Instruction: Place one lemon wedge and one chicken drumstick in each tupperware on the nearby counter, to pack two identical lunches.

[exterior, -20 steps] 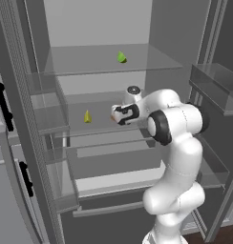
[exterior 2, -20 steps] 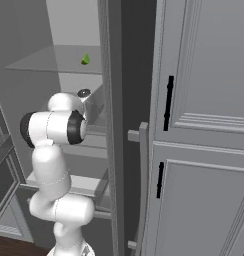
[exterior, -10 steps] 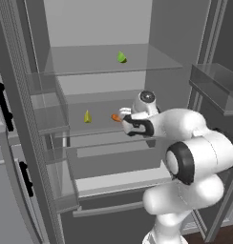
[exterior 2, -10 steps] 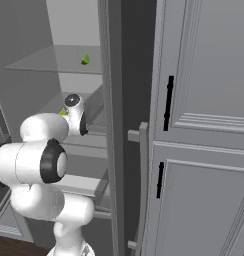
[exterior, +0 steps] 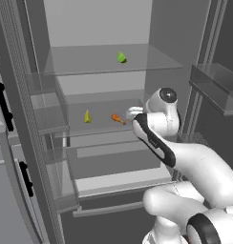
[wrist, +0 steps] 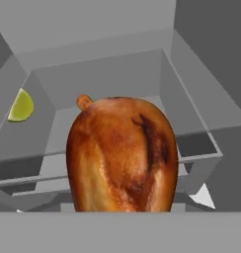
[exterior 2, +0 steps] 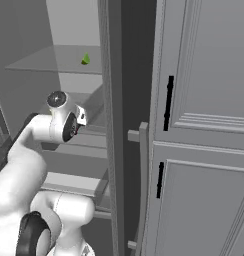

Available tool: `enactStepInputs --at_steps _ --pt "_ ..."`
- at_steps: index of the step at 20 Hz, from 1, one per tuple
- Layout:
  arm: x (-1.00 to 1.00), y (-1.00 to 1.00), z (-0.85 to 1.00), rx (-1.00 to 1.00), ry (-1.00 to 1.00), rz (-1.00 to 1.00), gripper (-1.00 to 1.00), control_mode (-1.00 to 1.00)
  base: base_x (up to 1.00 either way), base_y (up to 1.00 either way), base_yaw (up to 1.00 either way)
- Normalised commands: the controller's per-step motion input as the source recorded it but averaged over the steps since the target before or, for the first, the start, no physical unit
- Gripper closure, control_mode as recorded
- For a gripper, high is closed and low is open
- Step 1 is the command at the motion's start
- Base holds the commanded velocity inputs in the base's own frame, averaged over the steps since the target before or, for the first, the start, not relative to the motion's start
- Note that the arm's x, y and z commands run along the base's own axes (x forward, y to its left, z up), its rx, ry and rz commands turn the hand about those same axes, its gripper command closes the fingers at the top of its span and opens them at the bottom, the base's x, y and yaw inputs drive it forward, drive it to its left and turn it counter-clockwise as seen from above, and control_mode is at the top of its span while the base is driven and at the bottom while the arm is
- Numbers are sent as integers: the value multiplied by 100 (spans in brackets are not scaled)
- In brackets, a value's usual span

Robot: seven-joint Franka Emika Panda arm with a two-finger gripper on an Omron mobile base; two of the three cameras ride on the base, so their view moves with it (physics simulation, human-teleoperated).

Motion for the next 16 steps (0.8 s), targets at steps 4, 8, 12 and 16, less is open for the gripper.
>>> enactStepInputs --at_steps 4,8,12,16 --pt "-100 6 -15 -5 -3 6 100 -100 0 0 0" --pt "-100 1 -4 -1 -16 2 100 -100 0 0 0" --pt "-100 0 33 0 -8 0 100 -100 0 0 0" --pt "-50 0 14 0 -1 1 100 100 -50 0 4"
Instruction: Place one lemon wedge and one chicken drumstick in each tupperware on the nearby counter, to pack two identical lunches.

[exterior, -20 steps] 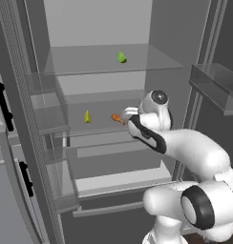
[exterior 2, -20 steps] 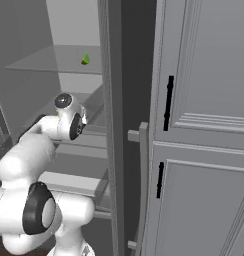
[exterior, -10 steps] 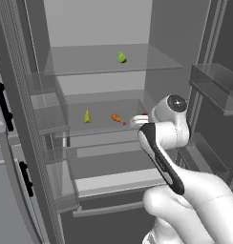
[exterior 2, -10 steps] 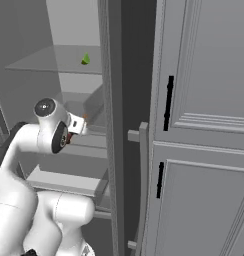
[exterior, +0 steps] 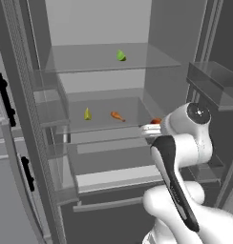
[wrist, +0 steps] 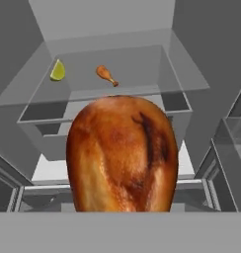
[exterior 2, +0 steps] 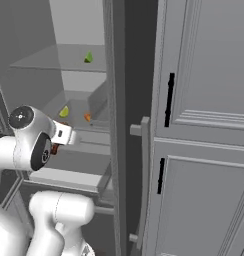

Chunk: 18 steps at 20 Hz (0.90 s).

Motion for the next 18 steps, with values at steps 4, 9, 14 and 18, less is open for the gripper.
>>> enactStepInputs --at_steps 4,9,14,18 --pt "0 0 0 0 0 0 100 100 -100 9 7" --pt "0 0 0 0 0 0 100 100 -100 13 13" --pt "0 0 0 0 0 0 100 100 -95 41 38" --pt "0 0 0 0 0 0 100 100 -14 84 64"
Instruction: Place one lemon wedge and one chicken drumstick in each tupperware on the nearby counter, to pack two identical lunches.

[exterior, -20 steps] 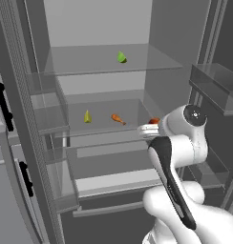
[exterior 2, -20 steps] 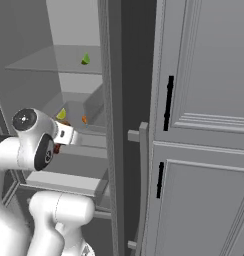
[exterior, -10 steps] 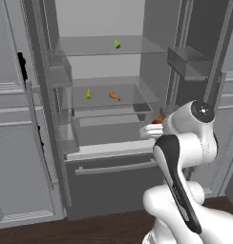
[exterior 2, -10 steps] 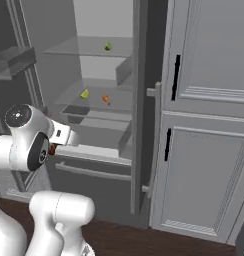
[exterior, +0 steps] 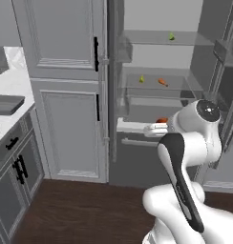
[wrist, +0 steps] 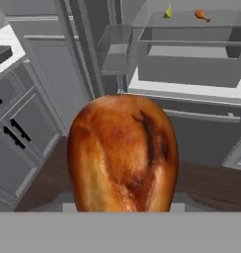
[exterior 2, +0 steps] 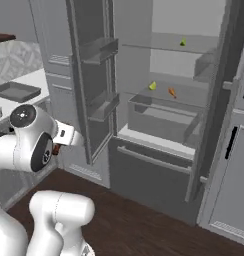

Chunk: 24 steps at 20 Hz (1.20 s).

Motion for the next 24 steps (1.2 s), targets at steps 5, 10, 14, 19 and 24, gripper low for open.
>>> enactStepInputs --at_steps 5,10,14,19,24 --pt "0 0 0 0 0 0 100 100 28 100 59" --pt "0 0 0 0 0 0 100 100 93 84 41" --pt "0 0 0 0 0 0 100 100 94 -28 19" --pt "0 0 0 0 0 0 100 100 90 -46 13" --pt "0 0 0 0 0 0 100 100 100 46 9"
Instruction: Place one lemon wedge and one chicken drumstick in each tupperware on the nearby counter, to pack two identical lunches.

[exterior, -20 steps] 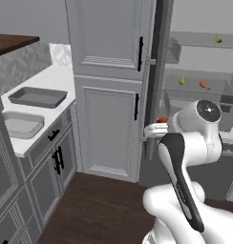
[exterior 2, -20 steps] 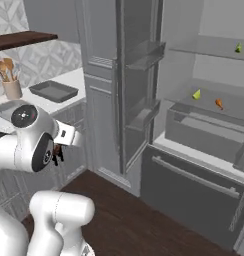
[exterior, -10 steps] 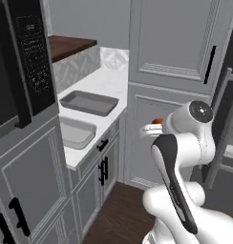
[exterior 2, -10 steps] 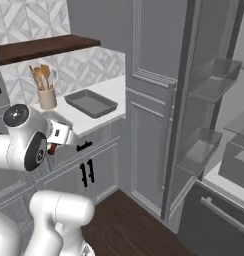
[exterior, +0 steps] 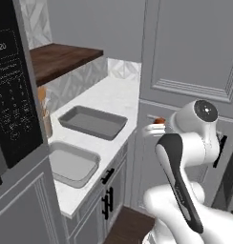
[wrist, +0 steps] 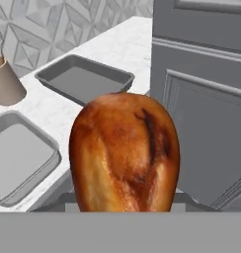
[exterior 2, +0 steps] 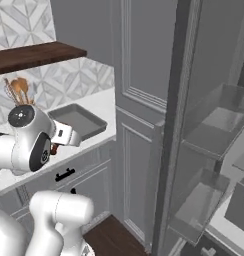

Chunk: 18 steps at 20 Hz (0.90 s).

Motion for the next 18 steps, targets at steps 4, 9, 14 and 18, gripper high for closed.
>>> enactStepInputs --at_steps 4,9,14,18 --pt "0 0 0 0 0 0 100 100 100 53 8" --pt "0 0 0 0 0 0 100 100 98 3 17" --pt "0 0 0 0 0 0 100 100 100 -7 36" --pt "0 0 0 0 0 0 100 100 92 -6 42"
